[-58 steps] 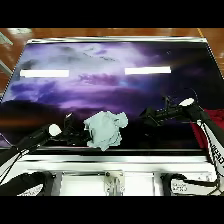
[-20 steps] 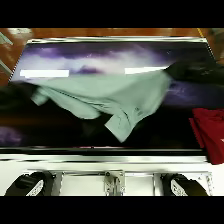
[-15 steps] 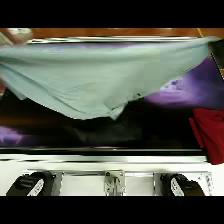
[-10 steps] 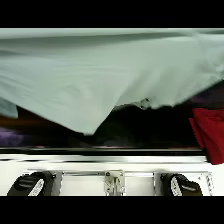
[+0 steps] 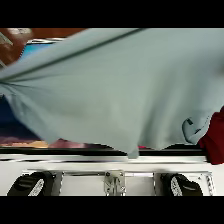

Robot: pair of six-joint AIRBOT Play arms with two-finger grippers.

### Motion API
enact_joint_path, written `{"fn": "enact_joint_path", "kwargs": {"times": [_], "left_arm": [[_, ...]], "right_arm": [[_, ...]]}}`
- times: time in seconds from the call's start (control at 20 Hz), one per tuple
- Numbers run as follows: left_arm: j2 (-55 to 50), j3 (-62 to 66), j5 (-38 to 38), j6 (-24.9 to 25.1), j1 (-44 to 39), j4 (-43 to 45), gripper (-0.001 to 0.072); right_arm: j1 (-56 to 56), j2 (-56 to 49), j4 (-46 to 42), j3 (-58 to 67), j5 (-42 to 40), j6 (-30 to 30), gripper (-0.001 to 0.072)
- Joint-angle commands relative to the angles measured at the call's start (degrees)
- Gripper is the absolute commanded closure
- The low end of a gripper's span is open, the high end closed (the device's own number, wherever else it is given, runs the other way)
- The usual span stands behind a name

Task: Fold the shirts.

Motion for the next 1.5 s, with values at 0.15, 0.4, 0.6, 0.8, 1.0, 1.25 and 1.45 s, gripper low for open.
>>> {"fn": "enact_joint_path", "kwargs": {"times": [0.15, 0.4, 0.6, 0.8, 1.0, 1.25, 1.45], "left_arm": [[-0.1, -29.6, 9.1, -7.2, 0.1, -5.7, 0.0675], [-9.0, -37.8, 33.7, -19.1, 0.1, -7.0, 0.0674], [-22.0, -37.7, 46.5, -18.1, -0.1, -13.3, 0.0674], [-30.8, -37.0, 53.4, -18.1, -1.8, -17.4, 0.0663], [-30.4, -34.1, 49.9, -17.9, 1.5, -17.6, 0.0020], [-29.8, -27.1, 11.0, 4.5, 15.4, -17.6, 0.0023], [-29.8, -32.1, 2.4, 11.4, 15.6, -17.5, 0.0023]], "right_arm": [[0.1, -20.8, 3.8, 0.0, 8.8, 0.1, 0.0644], [0.1, -42.9, 13.3, 0.0, 7.7, 2.1, 0.0644], [0.5, -54.7, 20.5, 0.0, 8.5, 2.1, 0.0644], [3.5, -59.1, 20.5, 0.0, 8.5, 2.4, 0.0405], [3.0, -57.2, 20.3, 0.0, 15.9, 0.6, 0.0182], [-5.2, -50.5, 5.8, 0.0, 44.9, -2.4, 0.0174], [-10.5, -46.4, -5.0, -6.1, 52.2, 0.0, 0.0096]]}}
